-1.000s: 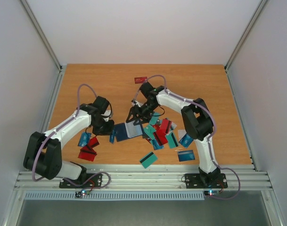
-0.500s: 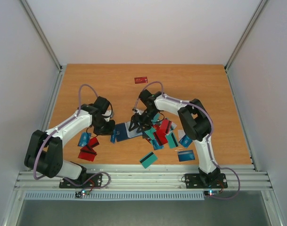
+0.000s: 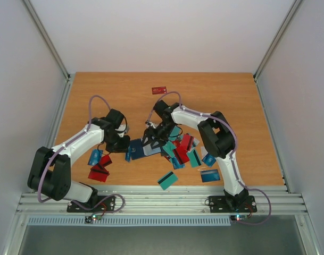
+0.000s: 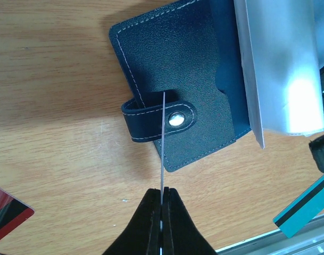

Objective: Put the credit cards into the card holder

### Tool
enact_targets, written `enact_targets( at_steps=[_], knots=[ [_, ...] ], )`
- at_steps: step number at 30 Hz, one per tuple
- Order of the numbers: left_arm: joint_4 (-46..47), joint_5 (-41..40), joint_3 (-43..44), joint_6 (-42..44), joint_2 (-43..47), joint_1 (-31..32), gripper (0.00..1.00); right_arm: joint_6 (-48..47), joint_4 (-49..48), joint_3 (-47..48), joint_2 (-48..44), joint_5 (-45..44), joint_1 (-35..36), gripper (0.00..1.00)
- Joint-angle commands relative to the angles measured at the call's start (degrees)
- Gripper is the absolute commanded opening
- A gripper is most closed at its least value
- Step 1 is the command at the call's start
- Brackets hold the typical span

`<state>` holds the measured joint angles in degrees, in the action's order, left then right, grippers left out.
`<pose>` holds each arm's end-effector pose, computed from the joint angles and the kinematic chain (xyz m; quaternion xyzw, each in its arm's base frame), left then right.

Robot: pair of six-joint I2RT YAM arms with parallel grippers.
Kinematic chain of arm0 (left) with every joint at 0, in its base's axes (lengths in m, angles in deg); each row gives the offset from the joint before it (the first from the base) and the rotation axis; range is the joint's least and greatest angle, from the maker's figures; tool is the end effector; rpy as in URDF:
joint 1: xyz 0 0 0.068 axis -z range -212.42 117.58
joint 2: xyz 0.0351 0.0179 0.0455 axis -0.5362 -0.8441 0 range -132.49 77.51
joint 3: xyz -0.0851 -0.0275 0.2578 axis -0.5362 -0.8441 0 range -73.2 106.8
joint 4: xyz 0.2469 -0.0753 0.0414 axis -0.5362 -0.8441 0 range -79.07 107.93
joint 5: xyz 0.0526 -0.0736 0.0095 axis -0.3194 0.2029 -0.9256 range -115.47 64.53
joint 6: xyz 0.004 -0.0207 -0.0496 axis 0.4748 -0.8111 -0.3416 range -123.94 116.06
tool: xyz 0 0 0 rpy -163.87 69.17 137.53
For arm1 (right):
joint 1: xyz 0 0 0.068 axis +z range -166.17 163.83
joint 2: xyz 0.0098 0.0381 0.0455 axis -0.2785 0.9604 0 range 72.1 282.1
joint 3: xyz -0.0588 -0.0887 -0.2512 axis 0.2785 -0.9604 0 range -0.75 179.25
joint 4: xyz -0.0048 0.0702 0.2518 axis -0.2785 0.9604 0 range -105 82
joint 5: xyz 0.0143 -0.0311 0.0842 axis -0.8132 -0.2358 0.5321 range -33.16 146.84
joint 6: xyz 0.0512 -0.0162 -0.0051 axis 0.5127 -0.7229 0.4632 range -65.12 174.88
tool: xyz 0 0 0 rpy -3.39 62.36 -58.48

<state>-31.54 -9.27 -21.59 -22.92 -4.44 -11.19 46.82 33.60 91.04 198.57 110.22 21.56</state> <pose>0.2239 -0.0977 0.1964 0.0319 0.9857 -0.1621 0.0344 0.3177 0.2818 0.1411 0.3713 -0.8114 -0.4469 0.0642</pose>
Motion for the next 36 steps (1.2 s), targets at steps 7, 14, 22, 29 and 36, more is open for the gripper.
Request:
enact_targets(
  at_steps=[7, 14, 22, 29, 36],
  knots=[
    [-1.3, 3.5, 3.5, -1.0, 2.6, -0.2, 0.0, 0.6, 0.0, 5.3, 3.7, 4.2, 1.8, 0.61],
    [-0.8, 5.5, 5.0, -2.5, 4.1, -1.9, 0.0, 2.8, -2.4, 7.5, 6.0, 6.8, 1.9, 0.6],
    [6.8, 13.7, -0.1, -5.3, 4.8, -10.2, 0.0, 5.2, -5.6, 7.6, 6.4, 8.9, 1.9, 0.59],
    [12.8, 18.9, -0.3, -6.8, 0.9, -14.8, 0.0, 7.7, -10.0, 5.9, 7.1, 8.8, 2.0, 0.56],
    [20.0, 22.4, -0.7, -10.0, -2.4, -16.2, 0.0, 13.0, -16.2, 3.9, 7.3, 8.6, 2.1, 0.53]
  ],
)
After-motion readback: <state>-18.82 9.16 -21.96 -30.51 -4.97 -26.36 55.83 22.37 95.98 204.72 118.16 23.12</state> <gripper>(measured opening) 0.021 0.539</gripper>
